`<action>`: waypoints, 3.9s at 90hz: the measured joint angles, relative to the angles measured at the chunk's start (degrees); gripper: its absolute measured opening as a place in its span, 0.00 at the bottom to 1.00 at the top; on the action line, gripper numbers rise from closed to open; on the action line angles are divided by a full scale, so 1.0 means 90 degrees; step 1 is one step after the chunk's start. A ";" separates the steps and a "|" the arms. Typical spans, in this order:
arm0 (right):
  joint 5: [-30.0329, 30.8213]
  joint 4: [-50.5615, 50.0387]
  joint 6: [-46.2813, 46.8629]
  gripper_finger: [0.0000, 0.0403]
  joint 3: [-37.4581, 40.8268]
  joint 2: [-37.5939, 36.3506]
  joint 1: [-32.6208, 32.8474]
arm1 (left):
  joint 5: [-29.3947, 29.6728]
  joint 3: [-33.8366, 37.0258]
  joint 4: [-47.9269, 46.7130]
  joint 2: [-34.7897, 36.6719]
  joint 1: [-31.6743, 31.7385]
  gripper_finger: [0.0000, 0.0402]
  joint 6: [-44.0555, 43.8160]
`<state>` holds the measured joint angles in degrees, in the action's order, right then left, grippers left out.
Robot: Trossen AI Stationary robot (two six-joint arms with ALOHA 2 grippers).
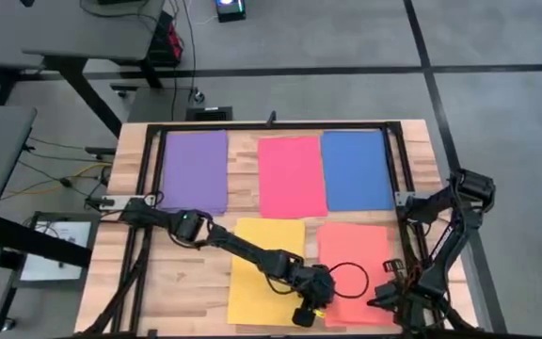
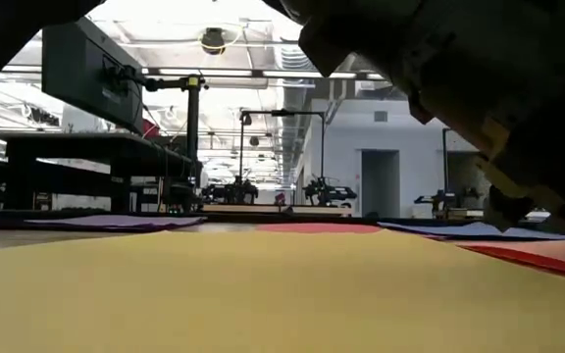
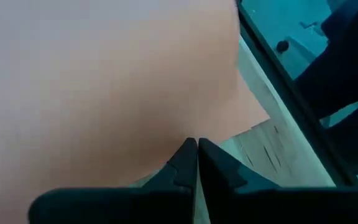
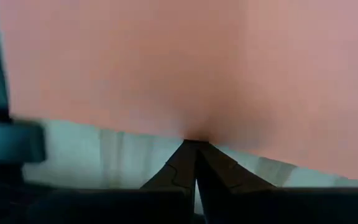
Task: Organize paper
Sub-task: Stack the orange paper on top of the orange paper
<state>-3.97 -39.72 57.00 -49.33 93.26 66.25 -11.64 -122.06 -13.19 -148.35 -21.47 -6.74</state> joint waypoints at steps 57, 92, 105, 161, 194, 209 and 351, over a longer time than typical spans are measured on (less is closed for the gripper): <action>-0.0613 -0.0529 0.0344 0.00 -0.0271 -0.0168 0.0079 | 0.0002 -0.0017 -0.0263 0.0036 0.0014 0.00 -0.0111; 0.0224 -0.0387 0.1366 0.00 -0.0582 -0.0465 -0.0020 | 0.0805 -0.0021 -0.2512 0.1411 0.0493 0.00 0.0164; 0.0538 -0.0451 0.2423 0.00 -0.0582 -0.0628 -0.0326 | 0.0830 -0.0015 -0.3587 0.1961 0.0771 0.00 -0.0030; 0.2602 -0.0174 0.5779 0.00 0.2062 -0.3101 -0.4021 | 0.1131 0.0019 -0.3146 0.2204 0.0306 0.00 -0.0227; 0.3033 0.0405 0.4606 0.00 0.2856 -0.3148 -0.5166 | 0.1556 0.0970 -0.0845 0.2060 -0.0511 0.00 -0.1774; 0.2952 0.0826 0.4296 0.00 0.3025 -0.3142 -0.5238 | 0.1357 0.0710 0.0061 0.1258 -0.0848 0.00 -0.2078; 0.2909 0.1391 0.4833 0.00 0.3024 -0.2811 -0.4441 | 0.1185 -0.0661 -0.1151 -0.0189 -0.0534 0.00 -0.1825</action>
<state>22.22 -27.20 100.50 -22.11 67.96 26.28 -0.97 -128.01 -23.55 -150.06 -26.28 -23.16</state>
